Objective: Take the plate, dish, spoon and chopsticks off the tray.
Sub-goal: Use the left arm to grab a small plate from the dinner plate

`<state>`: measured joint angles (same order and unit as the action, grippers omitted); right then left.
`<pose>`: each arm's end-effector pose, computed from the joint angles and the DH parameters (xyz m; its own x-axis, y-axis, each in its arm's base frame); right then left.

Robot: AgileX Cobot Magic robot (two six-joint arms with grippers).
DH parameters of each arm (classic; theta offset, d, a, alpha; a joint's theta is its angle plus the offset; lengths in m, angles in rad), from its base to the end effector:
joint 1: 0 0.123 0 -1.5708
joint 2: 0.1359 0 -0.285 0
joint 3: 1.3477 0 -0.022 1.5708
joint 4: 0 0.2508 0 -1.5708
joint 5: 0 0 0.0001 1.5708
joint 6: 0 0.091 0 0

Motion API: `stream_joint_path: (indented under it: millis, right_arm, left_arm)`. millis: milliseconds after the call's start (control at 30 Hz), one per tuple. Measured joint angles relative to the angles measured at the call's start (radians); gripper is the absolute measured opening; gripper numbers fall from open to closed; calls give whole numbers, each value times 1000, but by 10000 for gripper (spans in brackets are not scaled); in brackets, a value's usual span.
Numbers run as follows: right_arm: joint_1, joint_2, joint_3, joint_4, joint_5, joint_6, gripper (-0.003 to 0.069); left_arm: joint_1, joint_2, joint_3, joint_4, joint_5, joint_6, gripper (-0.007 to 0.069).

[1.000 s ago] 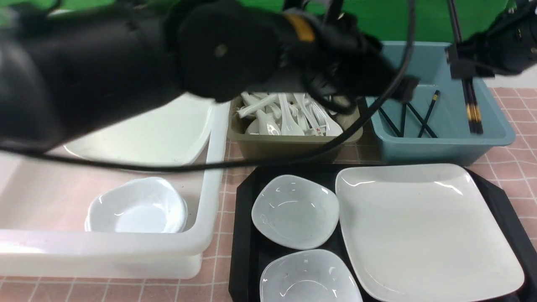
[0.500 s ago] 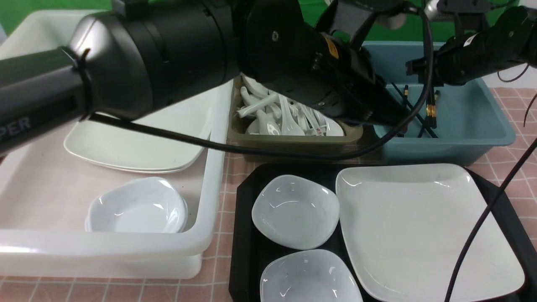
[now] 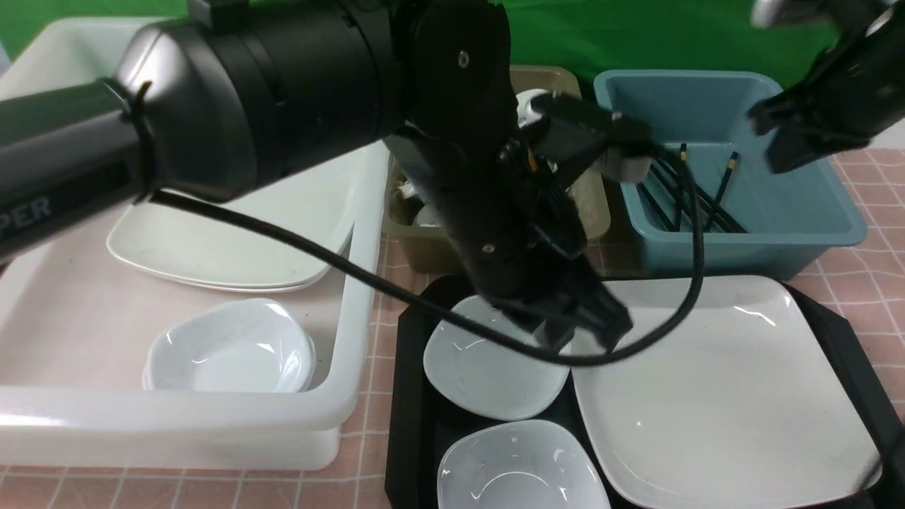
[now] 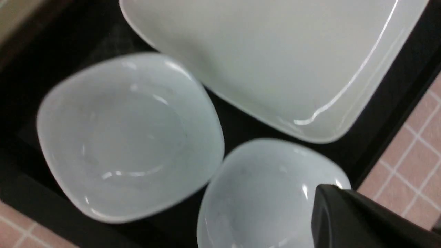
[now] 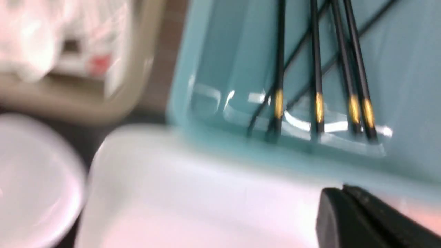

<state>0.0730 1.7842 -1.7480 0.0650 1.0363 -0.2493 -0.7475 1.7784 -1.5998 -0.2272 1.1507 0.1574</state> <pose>0.3957 0.0340 0.3498 -0.7891 -0.2724 -0.5505 -0.2794 0.9574 -0.0732 0.2639 -0.2702 0.3063 -0.6451 0.6825 -0.3437 0.7577 0.6293 -0.1726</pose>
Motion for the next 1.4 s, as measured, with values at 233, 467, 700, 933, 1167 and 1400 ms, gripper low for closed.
stream_joint_path:
  millis: [233,467,700,933,1167,1400]
  right_arm:
    - [0,-424,276,225,94,-159,30]
    - [0,-734,649,424,89,-385,30]
    - [0,-892,790,448,67,-449,30]
    - [0,-902,790,452,34,-451,30]
    - [0,-902,791,453,7,-451,30]
    - [0,-902,796,453,-17,-452,30]
  left_arm:
    - [-4,16,49,14,63,54,15]
    - [-6,103,71,101,60,76,172]
    - [-6,214,71,162,-5,98,437]
    - [-6,273,71,165,-9,99,517]
    - [-6,314,71,142,6,101,503]
    - [-6,326,72,82,25,101,408]
